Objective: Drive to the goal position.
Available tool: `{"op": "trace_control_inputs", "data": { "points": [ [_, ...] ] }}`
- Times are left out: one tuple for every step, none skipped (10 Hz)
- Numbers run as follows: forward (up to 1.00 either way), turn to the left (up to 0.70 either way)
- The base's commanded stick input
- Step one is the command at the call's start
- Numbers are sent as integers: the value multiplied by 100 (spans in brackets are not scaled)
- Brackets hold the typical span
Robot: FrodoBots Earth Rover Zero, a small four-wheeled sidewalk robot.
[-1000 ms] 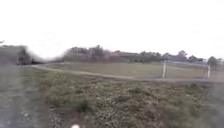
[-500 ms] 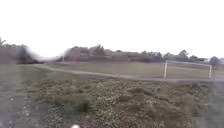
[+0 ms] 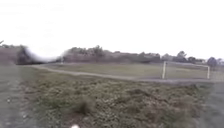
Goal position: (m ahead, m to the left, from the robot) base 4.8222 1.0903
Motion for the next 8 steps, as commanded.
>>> {"op": "trace_control_inputs", "data": {
  "points": [
    [70, 14],
    [70, 14],
    [70, 14],
    [70, 14],
    [70, 14],
    [70, 14],
    [70, 14],
    [70, 14]
  ]
}}
